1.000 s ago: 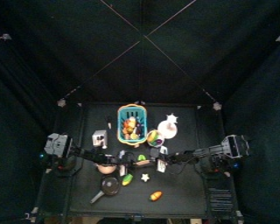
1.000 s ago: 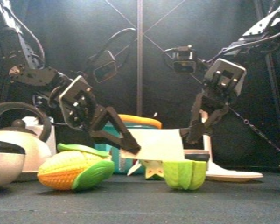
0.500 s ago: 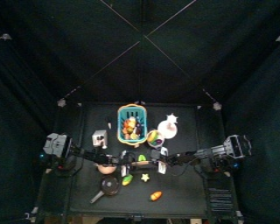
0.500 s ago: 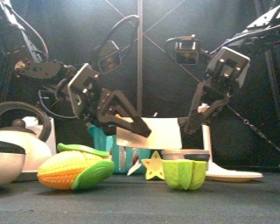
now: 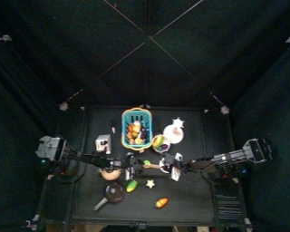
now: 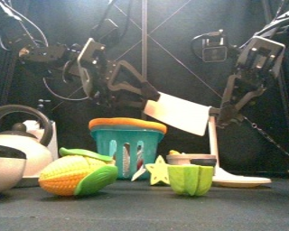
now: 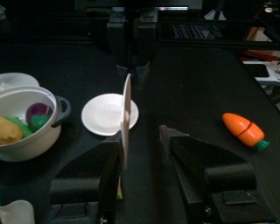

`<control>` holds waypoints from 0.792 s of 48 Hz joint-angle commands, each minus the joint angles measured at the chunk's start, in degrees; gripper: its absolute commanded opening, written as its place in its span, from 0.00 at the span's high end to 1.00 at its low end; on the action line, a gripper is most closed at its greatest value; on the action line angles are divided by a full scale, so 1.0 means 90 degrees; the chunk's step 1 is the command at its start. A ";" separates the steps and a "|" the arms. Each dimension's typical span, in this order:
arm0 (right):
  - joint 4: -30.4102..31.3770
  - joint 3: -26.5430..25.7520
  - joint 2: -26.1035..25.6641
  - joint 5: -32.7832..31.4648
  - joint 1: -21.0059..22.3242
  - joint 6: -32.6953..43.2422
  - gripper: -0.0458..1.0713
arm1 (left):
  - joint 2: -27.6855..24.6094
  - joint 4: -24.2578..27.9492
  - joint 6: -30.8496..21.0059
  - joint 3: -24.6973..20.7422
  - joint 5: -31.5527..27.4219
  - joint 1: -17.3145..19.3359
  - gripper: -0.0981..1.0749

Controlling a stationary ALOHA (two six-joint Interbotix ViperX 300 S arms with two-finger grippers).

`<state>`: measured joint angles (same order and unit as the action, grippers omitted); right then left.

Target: Drop cleaver onto plate

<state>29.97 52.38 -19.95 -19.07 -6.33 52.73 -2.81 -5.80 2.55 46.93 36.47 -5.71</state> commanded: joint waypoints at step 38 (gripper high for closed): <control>-0.1406 0.0947 -0.0459 0.0107 0.0127 0.0020 0.71 | 0.1846 -0.0088 0.0137 0.1504 0.0869 -0.0020 0.26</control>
<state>17.23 61.35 -24.43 -18.63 -5.89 53.00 13.62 -6.33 3.78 61.17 43.77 -5.98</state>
